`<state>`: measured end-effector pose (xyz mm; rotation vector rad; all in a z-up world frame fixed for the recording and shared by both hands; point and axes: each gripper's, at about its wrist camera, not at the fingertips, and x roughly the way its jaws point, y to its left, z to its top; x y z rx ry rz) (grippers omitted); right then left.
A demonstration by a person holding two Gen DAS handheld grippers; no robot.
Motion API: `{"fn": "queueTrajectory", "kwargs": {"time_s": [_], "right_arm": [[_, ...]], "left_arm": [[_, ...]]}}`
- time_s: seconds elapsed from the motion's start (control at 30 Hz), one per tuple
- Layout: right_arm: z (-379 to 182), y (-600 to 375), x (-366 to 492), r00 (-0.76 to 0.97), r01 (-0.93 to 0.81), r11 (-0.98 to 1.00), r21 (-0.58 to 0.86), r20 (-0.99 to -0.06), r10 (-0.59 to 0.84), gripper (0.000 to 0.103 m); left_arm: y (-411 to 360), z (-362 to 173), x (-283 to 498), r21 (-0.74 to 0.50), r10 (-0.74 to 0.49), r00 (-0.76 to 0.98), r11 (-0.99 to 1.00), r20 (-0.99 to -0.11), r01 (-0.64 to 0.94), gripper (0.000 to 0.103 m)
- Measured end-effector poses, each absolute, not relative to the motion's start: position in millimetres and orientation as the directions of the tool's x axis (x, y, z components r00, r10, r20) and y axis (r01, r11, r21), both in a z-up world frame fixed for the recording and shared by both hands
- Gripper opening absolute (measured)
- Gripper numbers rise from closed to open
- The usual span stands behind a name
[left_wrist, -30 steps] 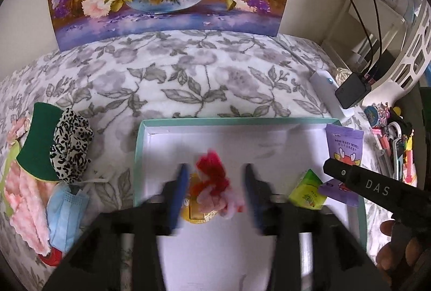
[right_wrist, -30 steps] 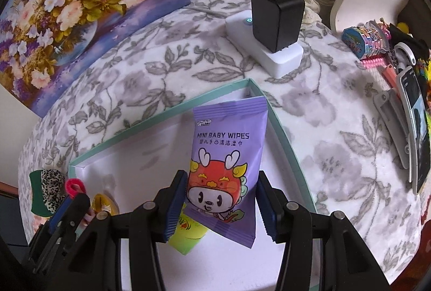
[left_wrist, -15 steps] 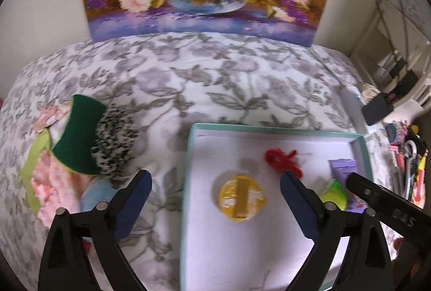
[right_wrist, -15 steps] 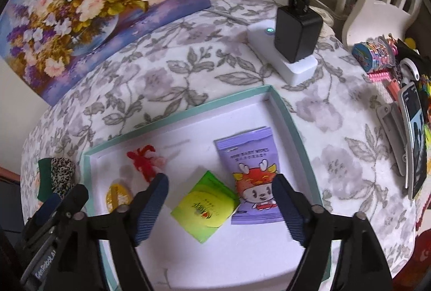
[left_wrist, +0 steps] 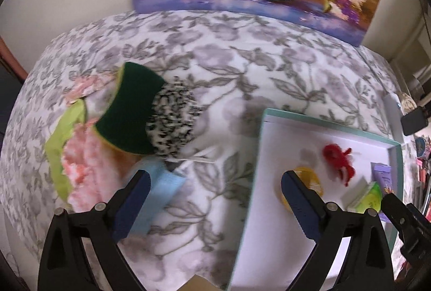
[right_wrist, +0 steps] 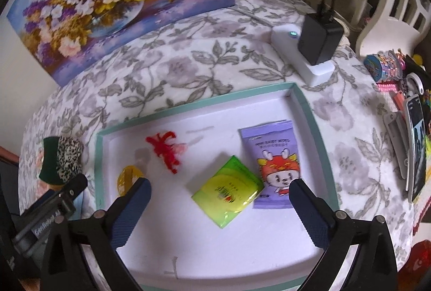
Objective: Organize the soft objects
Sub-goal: 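Open the right gripper over the tray while the left gripper releases the red toy inside, then move both tools back over the pile of soft items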
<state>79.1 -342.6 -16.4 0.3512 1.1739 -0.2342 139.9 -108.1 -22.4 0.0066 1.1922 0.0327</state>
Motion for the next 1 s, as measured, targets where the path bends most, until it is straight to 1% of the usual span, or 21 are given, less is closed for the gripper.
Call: {"fn": "queueTrajectory", "kwargs": {"time_s": [0.2, 0.37, 0.5, 0.67, 0.83, 1.0], "right_arm": [[-6, -318, 80, 0.397, 0.309, 0.94, 0.145, -0.918, 0.011, 0.103], [-4, -289, 83, 0.399, 0.254, 0.957, 0.139, -0.917, 0.027, 0.103], [-3, -262, 86, 0.397, 0.2, 0.97, 0.139, -0.917, 0.05, 0.103], [-1, -233, 88, 0.401, 0.152, 0.978, 0.145, -0.913, 0.073, 0.103], [0, -206, 91, 0.4, 0.117, 0.982, 0.151, -0.912, 0.093, 0.103], [-1, -179, 93, 0.398, 0.071, 0.983, 0.172, -0.908, 0.131, 0.103]], "left_arm": [[-81, -7, 140, 0.038, 0.06, 0.376, 0.997, -0.925, -0.065, 0.098], [-44, 7, 138, 0.054, 0.103, 0.385, 0.989, -0.917, -0.136, 0.098], [-11, 16, 133, 0.092, 0.162, 0.389, 0.977, -0.907, -0.194, 0.098], [18, 23, 126, 0.129, 0.211, 0.394, 0.966, -0.895, -0.225, 0.098], [44, 28, 120, 0.094, 0.199, 0.402, 0.959, -0.894, -0.267, 0.098], [62, 31, 112, 0.091, 0.215, 0.413, 0.95, -0.885, -0.298, 0.098]]}}
